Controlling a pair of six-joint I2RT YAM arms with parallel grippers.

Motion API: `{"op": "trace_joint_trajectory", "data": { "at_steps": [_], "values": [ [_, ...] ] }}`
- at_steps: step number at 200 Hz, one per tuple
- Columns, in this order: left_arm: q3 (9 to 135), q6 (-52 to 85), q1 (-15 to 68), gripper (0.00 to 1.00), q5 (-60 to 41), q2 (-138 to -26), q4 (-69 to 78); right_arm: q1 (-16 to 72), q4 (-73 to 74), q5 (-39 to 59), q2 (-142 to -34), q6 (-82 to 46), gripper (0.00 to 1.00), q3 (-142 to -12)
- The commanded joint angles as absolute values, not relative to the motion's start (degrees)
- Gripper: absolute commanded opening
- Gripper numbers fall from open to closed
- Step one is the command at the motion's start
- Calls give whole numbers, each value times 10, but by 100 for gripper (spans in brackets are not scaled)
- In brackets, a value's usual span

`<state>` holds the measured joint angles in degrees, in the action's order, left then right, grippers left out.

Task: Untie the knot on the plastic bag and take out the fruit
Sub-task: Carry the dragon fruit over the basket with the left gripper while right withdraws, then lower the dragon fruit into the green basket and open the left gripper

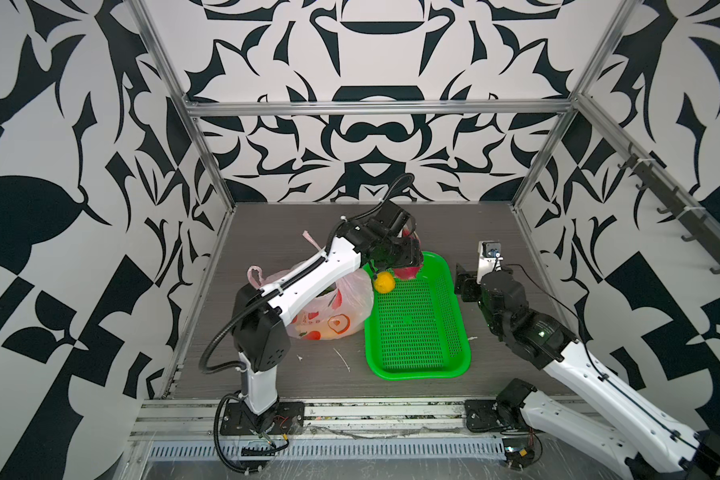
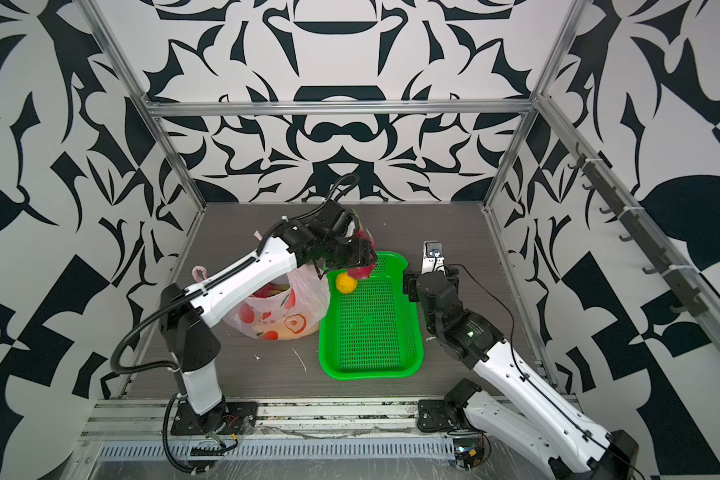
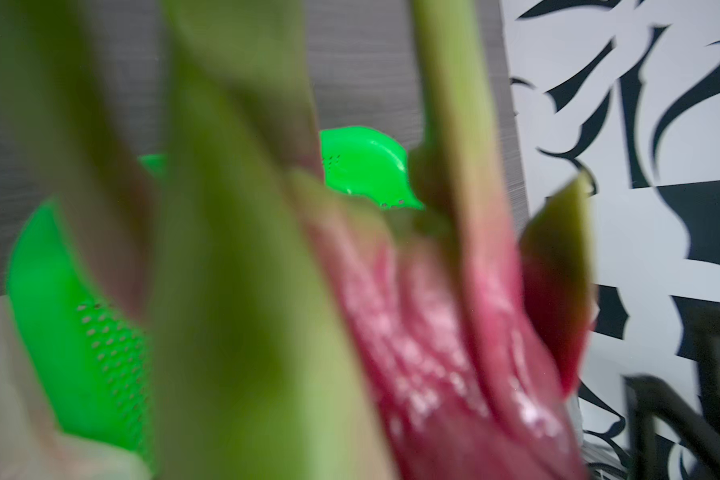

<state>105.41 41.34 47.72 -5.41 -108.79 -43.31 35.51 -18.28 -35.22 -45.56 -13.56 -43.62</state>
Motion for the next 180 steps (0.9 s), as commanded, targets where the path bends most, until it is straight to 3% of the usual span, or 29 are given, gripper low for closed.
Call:
{"op": "trace_joint_trajectory", "data": {
  "at_steps": [1, 180],
  "values": [
    [1090, 437, 482, 47, -59, -1113, -458, 344, -186, -375, -442, -142, 83, -436],
    [1128, 493, 506, 51, -99, -1270, -454, 306, -205, -375, -410, -146, 85, -408]
  ]
}}
